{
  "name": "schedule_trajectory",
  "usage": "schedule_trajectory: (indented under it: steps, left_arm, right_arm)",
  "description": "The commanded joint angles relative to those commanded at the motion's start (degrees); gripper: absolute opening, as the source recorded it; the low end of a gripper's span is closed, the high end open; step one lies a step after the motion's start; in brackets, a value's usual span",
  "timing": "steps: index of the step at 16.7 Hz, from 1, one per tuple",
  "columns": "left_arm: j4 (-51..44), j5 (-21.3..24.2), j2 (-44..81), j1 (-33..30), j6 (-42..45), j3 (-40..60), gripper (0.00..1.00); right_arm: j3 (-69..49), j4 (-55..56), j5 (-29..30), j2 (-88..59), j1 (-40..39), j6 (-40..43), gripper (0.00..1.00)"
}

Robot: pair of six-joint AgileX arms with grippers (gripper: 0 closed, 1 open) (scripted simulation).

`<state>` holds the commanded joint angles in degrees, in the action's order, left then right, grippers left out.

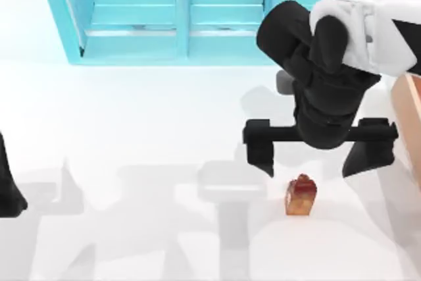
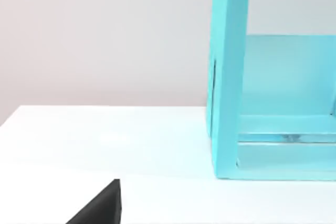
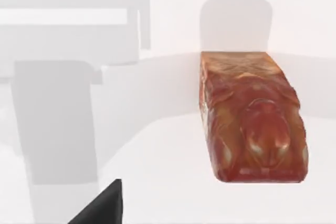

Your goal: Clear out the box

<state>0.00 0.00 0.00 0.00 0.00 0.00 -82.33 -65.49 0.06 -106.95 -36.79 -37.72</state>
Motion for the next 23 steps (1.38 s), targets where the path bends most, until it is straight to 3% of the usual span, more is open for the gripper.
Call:
schedule_trajectory:
  steps: [3,6,12,15,18,23]
  left_arm:
    - [0.0,0.0,0.0,0.0,0.0,0.0,1.0]
    - [0.0,0.0,0.0,0.0,0.0,0.0,1.0]
    - [0.0,0.0,0.0,0.0,0.0,0.0,1.0]
    - [0.0,0.0,0.0,0.0,0.0,0.0,1.0]
    - [0.0,0.0,0.0,0.0,0.0,0.0,1.0]
    - [0.0,0.0,0.0,0.0,0.0,0.0,1.0]
  right_arm:
    - [-2.6,-1.5,-0.5,-1.3,3.4,3.2,1.0]
    - [-7.1,-3.7,-2.0,-2.7,11.8,11.4,1.0]
    - [-17.2,-9.9,-3.3,-5.4,40.8,39.8,1.0]
    - [-20.4,-12.7,-1.8,-6.4,51.7,51.1,1.0]
    - [-21.1,-14.3,-0.3,-6.6,57.4,57.3,1.0]
    - [-20.9,-14.3,0.0,-6.4,58.2,58.3,1.0]
